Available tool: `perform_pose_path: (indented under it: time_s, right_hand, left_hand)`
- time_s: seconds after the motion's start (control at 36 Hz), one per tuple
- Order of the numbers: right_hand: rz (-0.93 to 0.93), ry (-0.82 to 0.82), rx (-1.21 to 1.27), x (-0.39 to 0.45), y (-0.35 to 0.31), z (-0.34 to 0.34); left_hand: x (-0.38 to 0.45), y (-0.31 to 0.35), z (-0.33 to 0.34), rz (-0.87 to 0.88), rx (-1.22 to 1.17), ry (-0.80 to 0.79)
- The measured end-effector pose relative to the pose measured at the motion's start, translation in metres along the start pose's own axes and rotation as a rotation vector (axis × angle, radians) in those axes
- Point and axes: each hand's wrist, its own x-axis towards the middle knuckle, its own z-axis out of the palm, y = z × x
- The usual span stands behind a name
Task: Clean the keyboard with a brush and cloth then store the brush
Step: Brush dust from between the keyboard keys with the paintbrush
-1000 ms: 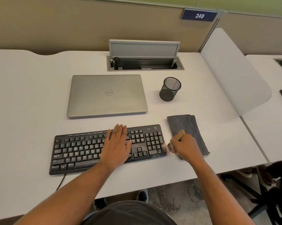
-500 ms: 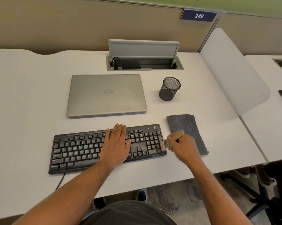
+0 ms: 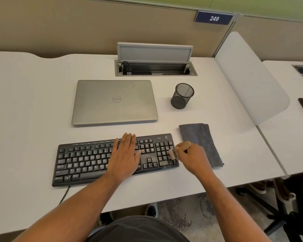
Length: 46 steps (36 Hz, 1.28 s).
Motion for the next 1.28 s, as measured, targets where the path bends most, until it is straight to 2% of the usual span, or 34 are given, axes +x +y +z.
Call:
perform_pose_path:
  time_s: [0.19,0.39,0.58,0.78,1.0,1.14,1.28]
  right_hand:
    - [0.091,-0.130,-0.129,0.002,0.001,-0.002]
    - [-0.031,0.046,0.027,-0.002,-0.001,0.003]
    - [0.066,-0.074,-0.157,0.000,0.000,0.001]
    - [-0.038,0.020,0.114,-0.006,-0.008,0.011]
    - [-0.026,-0.096,-0.195,0.000,-0.008,0.011]
    - [-0.044,0.042,-0.015,-0.001,-0.011,0.011]
    - [0.016,-0.025,-0.023,-0.004,-0.004,0.015]
  left_hand:
    - [-0.001,0.000,-0.001,0.000,-0.003,-0.001]
    - [0.000,0.000,-0.001,0.001,-0.001,0.007]
    - [0.000,0.000,0.000,-0.001,0.006,0.005]
    - [0.000,0.000,0.001,-0.004,0.003,0.003]
    - [0.000,0.001,0.000,-0.002,0.002,-0.007]
    - [0.000,0.001,0.000,-0.004,0.002,-0.003]
    - [0.000,0.001,-0.001,-0.002,0.003,-0.002]
